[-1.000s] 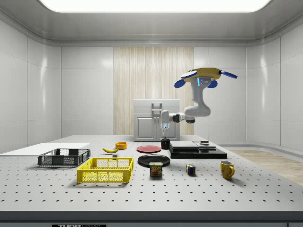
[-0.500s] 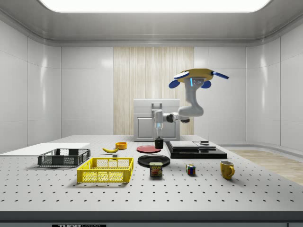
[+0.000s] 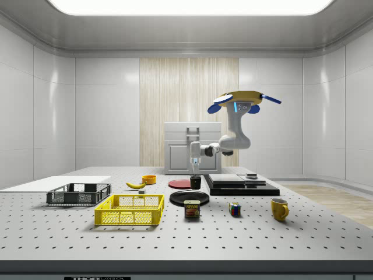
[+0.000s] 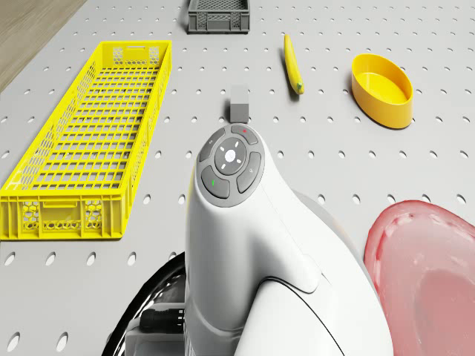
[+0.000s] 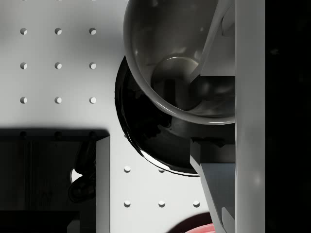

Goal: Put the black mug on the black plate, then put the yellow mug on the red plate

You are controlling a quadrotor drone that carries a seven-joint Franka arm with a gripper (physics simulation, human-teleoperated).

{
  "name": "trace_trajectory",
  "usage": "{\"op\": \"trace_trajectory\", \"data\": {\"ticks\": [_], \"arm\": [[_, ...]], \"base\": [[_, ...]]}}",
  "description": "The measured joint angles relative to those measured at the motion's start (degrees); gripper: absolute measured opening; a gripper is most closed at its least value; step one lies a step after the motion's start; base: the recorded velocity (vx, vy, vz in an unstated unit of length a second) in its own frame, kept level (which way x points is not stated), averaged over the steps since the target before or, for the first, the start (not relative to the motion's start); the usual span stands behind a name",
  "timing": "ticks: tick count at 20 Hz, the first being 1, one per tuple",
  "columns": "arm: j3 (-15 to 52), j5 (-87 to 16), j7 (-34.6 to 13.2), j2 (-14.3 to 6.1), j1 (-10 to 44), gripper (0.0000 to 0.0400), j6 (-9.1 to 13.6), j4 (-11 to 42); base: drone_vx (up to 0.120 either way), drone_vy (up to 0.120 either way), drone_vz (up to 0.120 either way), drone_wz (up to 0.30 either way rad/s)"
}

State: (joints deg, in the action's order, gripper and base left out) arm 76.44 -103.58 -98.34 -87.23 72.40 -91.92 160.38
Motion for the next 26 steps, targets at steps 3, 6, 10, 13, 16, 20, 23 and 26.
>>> {"op": "trace_trajectory", "data": {"ticks": [3,6,10,13,16,20,23,26], "arm": [[-1.07,-0.95,-0.02,-0.17,0.17,0.0110,-0.58,-0.25],[-3.05,-2.75,-0.02,-0.30,0.48,0.0110,-1.49,-0.75],[-6.04,-5.49,-0.03,-0.31,1.03,0.0110,-2.79,-1.66],[-8.01,-7.33,-0.02,-0.21,1.43,0.0110,-3.61,-2.36],[-9.83,-9.04,-0.01,-0.01,1.82,0.0110,-4.33,-3.09],[-11.96,-11.07,0.04,0.37,2.28,0.0192,-5.12,-4.02],[-12.14,-11.31,0.11,0.58,2.23,0.0302,-5.01,-4.09],[-10.92,-10.25,0.17,0.63,1.83,0.0354,-4.28,-3.50]], "base": [[0.000,0.000,0.000,0.000],[0.000,0.000,0.000,0.000],[0.000,0.000,0.000,0.000],[0.000,0.000,0.000,0.000],[0.000,0.000,0.000,0.000],[0.000,0.000,0.000,0.000],[0.000,0.000,0.000,0.000],[0.000,0.000,0.000,0.000]]}}
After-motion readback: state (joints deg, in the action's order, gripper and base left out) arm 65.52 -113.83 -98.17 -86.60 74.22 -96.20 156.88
